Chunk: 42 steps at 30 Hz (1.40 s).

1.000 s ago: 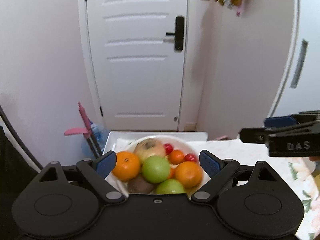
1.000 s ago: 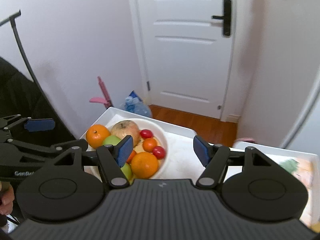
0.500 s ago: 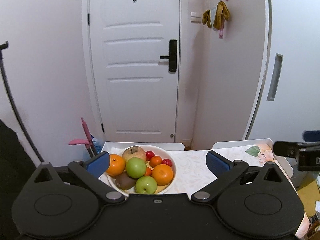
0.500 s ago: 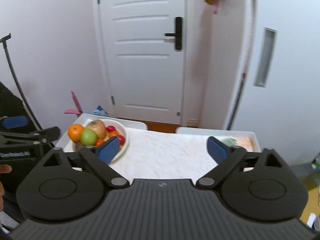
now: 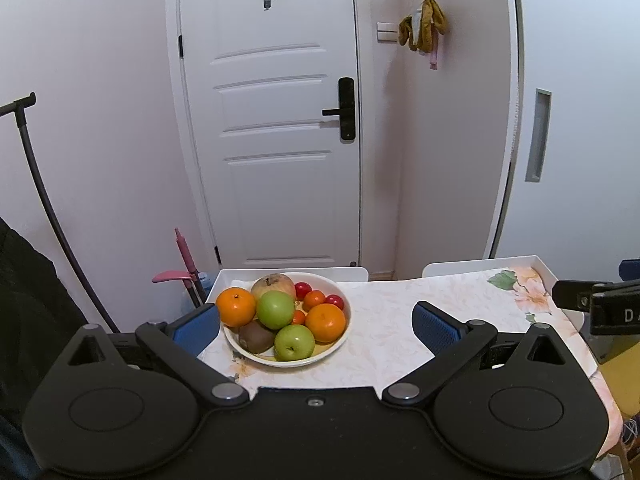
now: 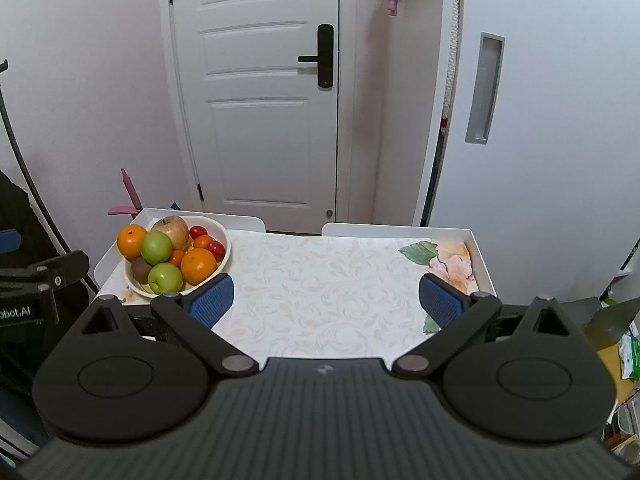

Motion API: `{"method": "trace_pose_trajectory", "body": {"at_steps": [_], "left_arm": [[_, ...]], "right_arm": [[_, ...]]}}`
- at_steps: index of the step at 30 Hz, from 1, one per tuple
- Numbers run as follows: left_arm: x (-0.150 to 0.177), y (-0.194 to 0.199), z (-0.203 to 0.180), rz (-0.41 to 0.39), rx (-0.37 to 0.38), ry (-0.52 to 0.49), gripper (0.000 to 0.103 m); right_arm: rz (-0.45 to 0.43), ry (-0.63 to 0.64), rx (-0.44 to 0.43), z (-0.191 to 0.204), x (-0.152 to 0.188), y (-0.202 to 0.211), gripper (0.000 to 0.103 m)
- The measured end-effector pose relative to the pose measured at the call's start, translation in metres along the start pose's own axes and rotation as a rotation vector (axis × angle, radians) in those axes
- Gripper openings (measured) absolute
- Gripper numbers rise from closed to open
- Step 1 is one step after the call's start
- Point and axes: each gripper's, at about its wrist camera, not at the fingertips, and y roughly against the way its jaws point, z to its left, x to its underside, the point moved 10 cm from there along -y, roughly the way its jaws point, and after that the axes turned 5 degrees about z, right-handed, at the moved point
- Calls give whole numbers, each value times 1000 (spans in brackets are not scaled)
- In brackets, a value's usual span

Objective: Organize fruits

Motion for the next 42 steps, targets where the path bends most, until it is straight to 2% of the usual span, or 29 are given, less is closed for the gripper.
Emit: {"method": "trace_pose_trajectory", "body": {"at_steps": [42], "left_arm": [[1,3,-3,-1,9,-9,103]], "right_arm": [[23,-39,27,-5,5,-1,103]]}}
